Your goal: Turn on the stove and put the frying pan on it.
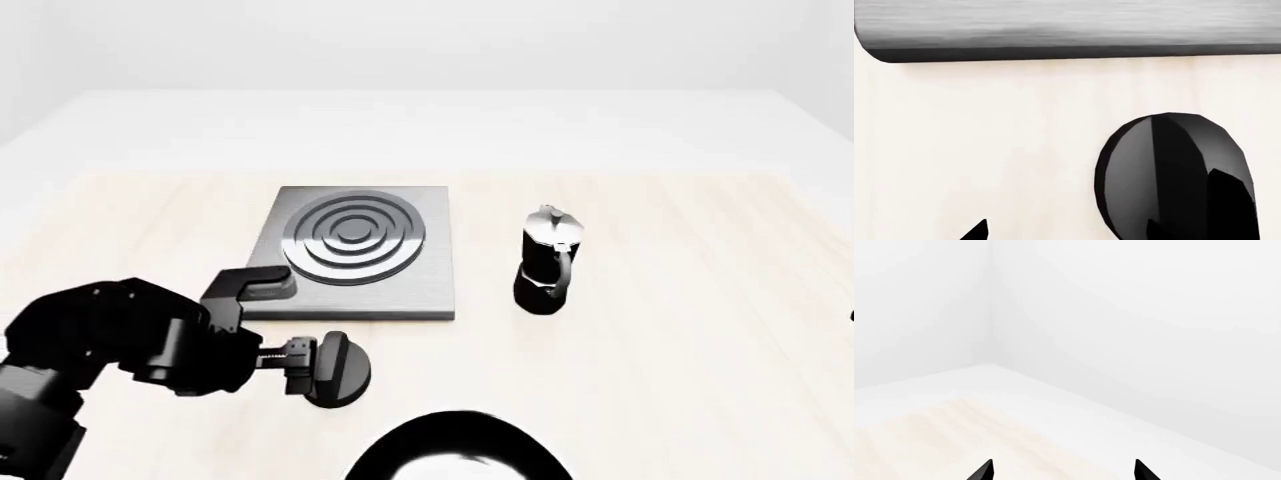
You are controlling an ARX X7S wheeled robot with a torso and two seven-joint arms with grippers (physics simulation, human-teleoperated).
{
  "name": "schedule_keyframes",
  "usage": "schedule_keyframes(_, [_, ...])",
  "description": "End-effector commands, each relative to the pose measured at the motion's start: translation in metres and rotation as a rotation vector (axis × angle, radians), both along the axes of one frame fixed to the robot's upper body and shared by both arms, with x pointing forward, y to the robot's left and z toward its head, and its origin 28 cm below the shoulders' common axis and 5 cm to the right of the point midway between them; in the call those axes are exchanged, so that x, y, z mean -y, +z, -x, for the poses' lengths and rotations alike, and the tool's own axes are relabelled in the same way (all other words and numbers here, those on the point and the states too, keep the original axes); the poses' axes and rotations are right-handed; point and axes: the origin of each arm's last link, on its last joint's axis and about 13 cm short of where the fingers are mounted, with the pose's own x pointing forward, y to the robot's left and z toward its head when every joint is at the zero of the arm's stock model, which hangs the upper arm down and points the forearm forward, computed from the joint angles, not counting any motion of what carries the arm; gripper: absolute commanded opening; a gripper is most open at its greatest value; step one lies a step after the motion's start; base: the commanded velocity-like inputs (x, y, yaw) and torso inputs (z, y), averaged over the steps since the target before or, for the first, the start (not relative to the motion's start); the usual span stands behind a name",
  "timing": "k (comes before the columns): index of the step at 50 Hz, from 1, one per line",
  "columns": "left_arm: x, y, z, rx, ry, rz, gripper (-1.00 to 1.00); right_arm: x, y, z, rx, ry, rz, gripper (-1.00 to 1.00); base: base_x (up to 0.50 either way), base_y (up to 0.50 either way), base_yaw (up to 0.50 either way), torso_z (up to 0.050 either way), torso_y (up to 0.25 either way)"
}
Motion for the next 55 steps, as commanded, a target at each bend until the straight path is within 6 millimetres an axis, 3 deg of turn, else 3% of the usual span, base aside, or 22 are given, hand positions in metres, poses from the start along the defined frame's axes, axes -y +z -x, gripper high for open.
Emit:
schedule_keyframes(1, [0.001,-0.006,-0.001,-0.012,-0.004,0.0,1.0,0.0,-0.001,0.0,0.0,0.002,-0.002,1.0,0.0,0.0,0.0,0.0,0.0])
schedule_keyframes(38, [0.015,-0.007,0.001,-0.001,-0.128,0.064,1.0,0.0,0.001,0.001,0.007,0.006,-0.003,1.0,0.0,0.0,0.0,0.0,0.0])
schedule_keyframes(55, [0.021,-0.004,-0.012,0.058,-0.096,0.069,1.0,0.0,0.001,0.003,0.008,0.003,-0.003,1.0,0.0,0.0,0.0,0.0,0.0])
